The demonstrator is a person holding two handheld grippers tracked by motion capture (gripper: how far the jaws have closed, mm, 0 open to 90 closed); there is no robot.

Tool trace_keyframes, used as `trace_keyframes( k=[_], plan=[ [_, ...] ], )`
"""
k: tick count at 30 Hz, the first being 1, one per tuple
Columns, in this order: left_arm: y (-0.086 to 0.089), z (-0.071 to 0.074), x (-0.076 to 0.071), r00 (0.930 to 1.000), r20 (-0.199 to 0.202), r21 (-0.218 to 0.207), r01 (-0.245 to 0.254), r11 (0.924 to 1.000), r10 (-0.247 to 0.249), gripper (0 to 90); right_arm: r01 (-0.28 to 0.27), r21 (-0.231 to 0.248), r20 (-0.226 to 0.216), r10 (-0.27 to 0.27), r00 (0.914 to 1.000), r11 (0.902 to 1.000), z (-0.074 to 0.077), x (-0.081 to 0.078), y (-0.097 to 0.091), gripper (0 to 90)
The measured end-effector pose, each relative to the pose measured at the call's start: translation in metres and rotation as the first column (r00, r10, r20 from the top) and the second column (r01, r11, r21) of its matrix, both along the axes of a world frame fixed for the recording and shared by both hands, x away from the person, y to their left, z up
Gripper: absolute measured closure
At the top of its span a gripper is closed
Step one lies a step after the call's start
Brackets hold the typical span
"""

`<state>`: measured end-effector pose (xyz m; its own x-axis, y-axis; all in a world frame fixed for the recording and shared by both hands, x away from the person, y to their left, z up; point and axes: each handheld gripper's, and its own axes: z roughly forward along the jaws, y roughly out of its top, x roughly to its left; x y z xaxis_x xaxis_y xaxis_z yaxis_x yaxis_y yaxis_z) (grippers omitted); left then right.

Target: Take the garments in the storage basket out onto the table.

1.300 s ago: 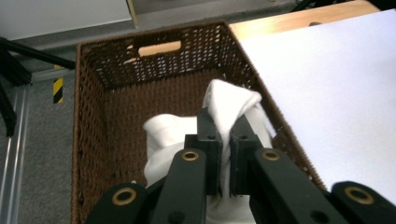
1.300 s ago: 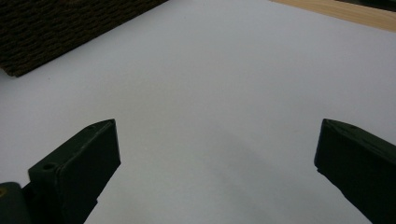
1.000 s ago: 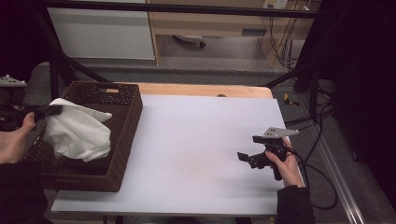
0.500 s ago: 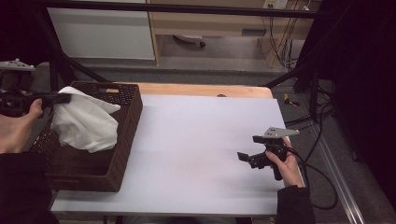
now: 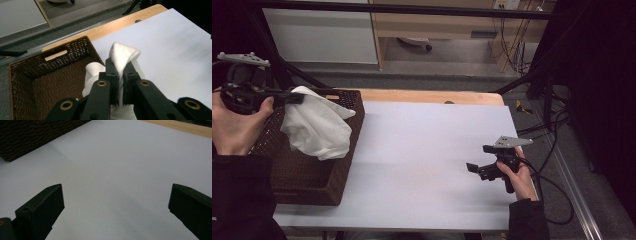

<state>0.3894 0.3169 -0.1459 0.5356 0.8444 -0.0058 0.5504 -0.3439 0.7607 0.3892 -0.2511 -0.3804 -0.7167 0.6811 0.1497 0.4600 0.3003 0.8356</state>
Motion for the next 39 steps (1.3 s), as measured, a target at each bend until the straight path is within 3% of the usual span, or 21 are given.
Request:
trace_keyframes(
  k=[16, 27, 39],
  plan=[
    [-0.031, 0.017, 0.011, 0.9982, -0.012, 0.047, 0.06, 0.9971, -0.059, 85.4, -0.002, 0.002, 0.0, 0.002, 1.0, 1.0, 0.0, 0.0, 0.0, 0.8],
    [-0.05, 0.028, 0.016, 0.9957, -0.016, 0.053, 0.092, 0.9943, -0.091, 85.4, -0.003, 0.0, -0.002, 0.003, 1.0, 1.0, 0.0, 0.001, 0.0, 0.8],
    [-0.08, 0.036, 0.017, 0.9884, -0.011, 0.076, 0.152, 0.9854, -0.151, 85.4, -0.005, 0.0, 0.001, 0.005, 1.0, 1.0, 0.0, 0.0, -0.001, 0.8]
  ],
)
